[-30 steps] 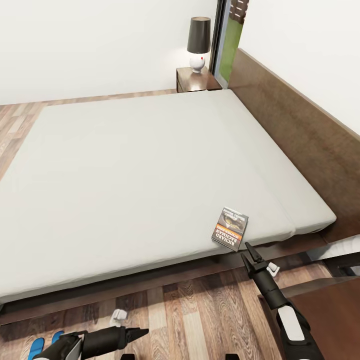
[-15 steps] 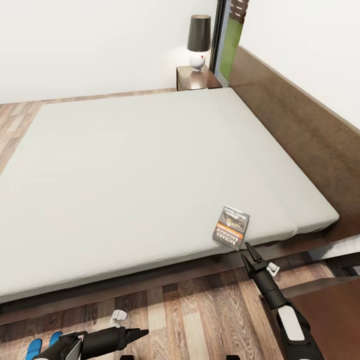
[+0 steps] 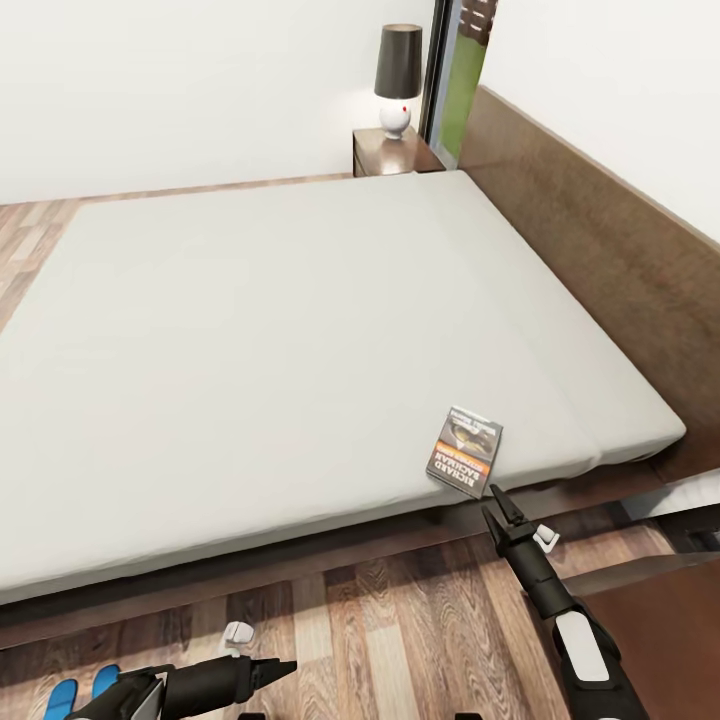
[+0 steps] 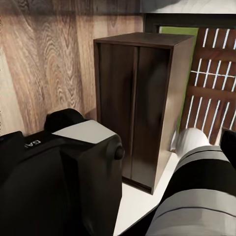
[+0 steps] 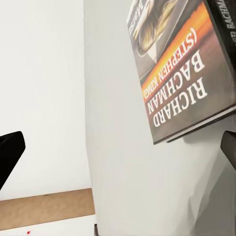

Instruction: In the bedroom, move the book from the bed onto either nightstand, and place the two sandals side by side next to the bed.

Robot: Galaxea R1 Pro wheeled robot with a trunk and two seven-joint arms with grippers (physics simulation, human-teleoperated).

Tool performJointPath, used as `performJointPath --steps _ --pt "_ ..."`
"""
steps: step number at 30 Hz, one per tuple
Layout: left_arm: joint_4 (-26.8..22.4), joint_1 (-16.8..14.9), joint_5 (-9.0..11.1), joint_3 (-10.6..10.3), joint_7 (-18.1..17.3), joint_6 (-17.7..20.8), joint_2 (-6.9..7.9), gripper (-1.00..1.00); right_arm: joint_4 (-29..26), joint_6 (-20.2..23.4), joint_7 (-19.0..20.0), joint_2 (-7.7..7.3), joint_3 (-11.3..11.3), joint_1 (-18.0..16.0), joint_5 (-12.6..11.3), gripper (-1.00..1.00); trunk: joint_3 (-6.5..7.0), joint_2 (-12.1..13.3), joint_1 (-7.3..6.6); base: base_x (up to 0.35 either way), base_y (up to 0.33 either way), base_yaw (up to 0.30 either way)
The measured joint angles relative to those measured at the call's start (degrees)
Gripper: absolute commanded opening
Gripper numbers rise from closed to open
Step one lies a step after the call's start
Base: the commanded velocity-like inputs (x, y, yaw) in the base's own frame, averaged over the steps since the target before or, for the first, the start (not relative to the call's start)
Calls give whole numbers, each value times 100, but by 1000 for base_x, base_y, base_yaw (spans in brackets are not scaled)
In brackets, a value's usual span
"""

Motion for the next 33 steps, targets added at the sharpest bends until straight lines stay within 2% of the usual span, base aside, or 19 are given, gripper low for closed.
performJointPath --steps 21,27,33 --pt "-1 0 0 0 -1 5 0 100 0 0 0 0 0 0 0 100 -377 -842 461 0 0 0" --pt "0 0 0 0 -1 8 0 100 0 0 0 0 0 0 -1 100 -378 -844 462 0 0 0" --pt "0 0 0 0 -1 9 0 100 0 0 0 0 0 1 0 100 -485 -1083 593 0 0 0"
